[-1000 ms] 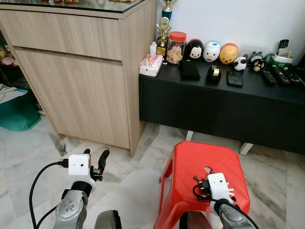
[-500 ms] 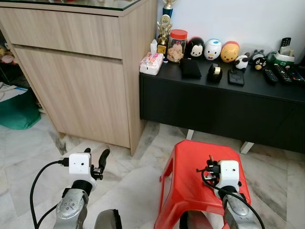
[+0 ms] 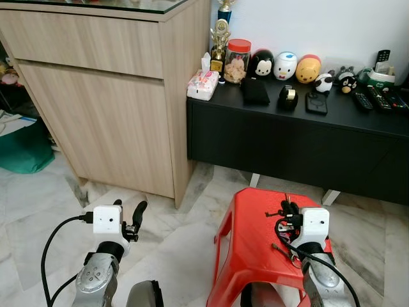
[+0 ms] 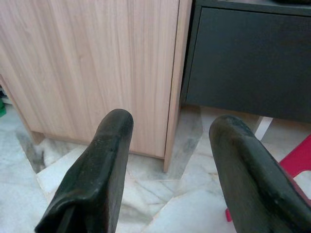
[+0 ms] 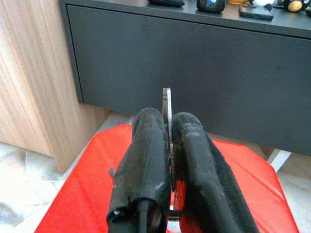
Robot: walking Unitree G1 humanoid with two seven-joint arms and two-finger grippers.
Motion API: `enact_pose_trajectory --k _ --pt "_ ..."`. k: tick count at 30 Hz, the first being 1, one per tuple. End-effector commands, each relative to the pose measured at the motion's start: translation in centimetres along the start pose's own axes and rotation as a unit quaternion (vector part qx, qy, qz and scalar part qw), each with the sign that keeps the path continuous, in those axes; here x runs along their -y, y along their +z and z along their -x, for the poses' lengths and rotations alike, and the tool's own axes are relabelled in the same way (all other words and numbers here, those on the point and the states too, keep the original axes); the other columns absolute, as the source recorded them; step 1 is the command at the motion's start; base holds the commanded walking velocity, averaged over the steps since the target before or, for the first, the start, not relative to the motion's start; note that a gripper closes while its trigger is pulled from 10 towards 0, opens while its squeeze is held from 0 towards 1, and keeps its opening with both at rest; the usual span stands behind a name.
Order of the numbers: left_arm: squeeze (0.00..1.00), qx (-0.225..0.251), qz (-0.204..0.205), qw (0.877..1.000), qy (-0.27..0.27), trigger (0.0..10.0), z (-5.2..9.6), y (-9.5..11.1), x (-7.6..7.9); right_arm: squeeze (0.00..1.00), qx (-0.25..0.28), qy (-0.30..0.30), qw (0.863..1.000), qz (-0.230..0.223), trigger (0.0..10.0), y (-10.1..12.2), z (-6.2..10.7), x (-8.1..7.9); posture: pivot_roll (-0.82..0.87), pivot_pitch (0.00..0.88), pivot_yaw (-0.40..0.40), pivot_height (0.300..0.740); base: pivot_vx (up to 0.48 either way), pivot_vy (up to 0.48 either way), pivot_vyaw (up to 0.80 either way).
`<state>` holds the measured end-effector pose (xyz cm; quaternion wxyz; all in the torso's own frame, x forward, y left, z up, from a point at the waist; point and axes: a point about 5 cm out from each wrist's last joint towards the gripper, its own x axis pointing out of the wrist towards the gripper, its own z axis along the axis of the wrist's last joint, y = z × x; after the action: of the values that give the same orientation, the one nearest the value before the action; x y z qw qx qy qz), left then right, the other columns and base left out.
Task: Hang keys on a hook
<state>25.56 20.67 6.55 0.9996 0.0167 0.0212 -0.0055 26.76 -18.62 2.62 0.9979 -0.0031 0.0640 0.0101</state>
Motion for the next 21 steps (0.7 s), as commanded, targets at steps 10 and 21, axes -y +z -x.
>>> enact_pose_trajectory --k 10,21 --pt "0.00 -0.004 0.002 1.000 -0.002 10.0 0.15 -0.33 0.11 0.00 0.000 -0.017 1.000 -0.001 10.0 0.62 -0.21 0.55 0.05 0.000 -0.069 0.583 -0.125 0.000 0.00" --pt "0.00 -0.001 0.006 1.000 -0.007 10.0 0.17 -0.34 0.26 0.00 -0.003 -0.017 1.000 -0.002 10.0 0.73 -0.36 0.48 0.05 0.000 -0.070 0.583 -0.302 0.000 0.00"
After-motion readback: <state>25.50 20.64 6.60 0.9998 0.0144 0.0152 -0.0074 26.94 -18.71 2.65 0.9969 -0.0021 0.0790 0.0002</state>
